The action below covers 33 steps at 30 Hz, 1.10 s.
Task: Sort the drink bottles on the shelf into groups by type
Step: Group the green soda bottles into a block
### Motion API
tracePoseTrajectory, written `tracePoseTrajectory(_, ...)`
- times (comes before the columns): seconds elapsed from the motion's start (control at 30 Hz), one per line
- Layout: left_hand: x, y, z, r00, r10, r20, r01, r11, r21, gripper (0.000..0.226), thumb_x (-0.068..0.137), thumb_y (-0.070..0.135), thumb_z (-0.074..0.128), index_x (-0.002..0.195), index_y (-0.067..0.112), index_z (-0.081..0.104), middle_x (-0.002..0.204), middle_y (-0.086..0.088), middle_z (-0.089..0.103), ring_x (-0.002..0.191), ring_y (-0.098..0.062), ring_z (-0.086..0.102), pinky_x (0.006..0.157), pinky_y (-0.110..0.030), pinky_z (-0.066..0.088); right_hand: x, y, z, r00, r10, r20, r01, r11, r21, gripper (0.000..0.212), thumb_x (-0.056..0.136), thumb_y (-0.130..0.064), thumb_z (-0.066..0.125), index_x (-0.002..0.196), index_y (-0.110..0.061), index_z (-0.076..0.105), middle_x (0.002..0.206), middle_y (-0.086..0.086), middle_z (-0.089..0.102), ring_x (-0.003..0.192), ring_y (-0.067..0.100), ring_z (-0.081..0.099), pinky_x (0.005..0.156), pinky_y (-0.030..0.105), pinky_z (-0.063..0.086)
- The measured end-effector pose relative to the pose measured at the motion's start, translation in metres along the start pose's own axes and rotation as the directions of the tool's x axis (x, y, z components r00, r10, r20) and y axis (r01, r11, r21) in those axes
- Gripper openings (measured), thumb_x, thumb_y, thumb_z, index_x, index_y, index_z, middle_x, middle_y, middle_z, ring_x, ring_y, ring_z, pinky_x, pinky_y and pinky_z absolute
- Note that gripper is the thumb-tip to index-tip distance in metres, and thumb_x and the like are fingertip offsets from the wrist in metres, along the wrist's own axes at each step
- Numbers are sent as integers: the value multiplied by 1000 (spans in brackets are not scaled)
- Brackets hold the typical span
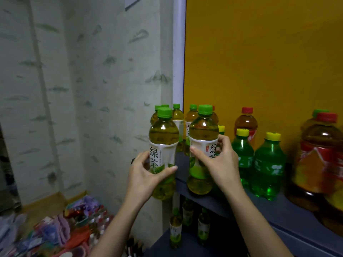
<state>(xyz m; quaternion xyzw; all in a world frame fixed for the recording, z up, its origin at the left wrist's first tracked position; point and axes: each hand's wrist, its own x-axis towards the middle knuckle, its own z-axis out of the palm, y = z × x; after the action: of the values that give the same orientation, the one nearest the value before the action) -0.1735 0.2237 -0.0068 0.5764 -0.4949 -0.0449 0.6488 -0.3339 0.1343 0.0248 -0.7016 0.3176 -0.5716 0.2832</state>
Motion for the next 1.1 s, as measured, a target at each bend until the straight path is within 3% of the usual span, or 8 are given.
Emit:
tracePoseTrajectory(0.17,48,-35,18,998,14,69,-13,1000,-9,61,47,60,75,98,30,61,101,4,66,93,-7,63,79,-34,57,20,18,32,999,33,-35,-35,998,-58,70,66,-39,78,124,-19,44,111,-8,55,93,3,53,79,24,49)
tracePoseTrajectory(0.3,75,-61,29,988,30,150,-22,998,-54,64,50,60,75,103,27,61,106,1,65,98,-12,63,82,-39,56,30,26,53,996,37,-83,-47,992,-117,69,69,-40,76,126,-19,44,106,-12,54,87,-6,52,74,13,44)
tracePoseTrajectory(0.53,104,-85,43,976,93,199,-83,995,-59,63,59,52,76,110,18,60,107,2,62,103,-14,59,88,-41,52,38,38,80,977,30,-210,-84,963,-256,67,75,-49,66,130,-20,43,119,-5,60,108,11,58,90,38,50)
tracePoseTrajectory(0.67,105,-91,43,955,144,259,-145,989,-15,73,67,55,64,129,19,47,126,4,58,118,-13,52,100,-39,45,22,42,87,988,56,-145,-101,941,-323,66,84,-47,56,141,-32,26,131,-13,50,117,3,48,100,31,43)
tracePoseTrajectory(0.77,94,-99,38,940,193,282,-223,972,78,76,77,39,66,142,17,33,139,-1,48,127,-18,46,105,-41,41,5,47,84,994,79,-80,-106,896,-431,67,87,-37,56,143,-37,19,134,-20,44,120,-2,44,104,26,37)
tracePoseTrajectory(0.9,91,-108,33,942,220,253,-269,946,180,73,68,31,76,132,9,46,124,-9,58,109,-29,60,84,-55,52,-3,51,87,994,78,-78,-108,845,-524,63,88,-41,54,142,-34,23,130,-17,52,116,1,51,100,33,43)
tracePoseTrajectory(0.97,96,-110,33,929,251,273,-319,916,244,69,64,32,79,122,5,54,109,-10,62,94,-30,65,71,-53,56,0,52,90,993,67,-96,-109,827,-552,62,88,-40,55,142,-31,25,128,-15,54,115,4,53,99,33,44)
tracePoseTrajectory(1.1,103,-103,36,944,204,257,-285,900,331,68,58,31,83,115,5,57,99,-9,69,84,-28,68,73,-44,53,8,59,99,987,77,-141,-147,788,-598,66,88,-46,51,144,-23,24,128,-4,57,114,15,55,97,36,43)
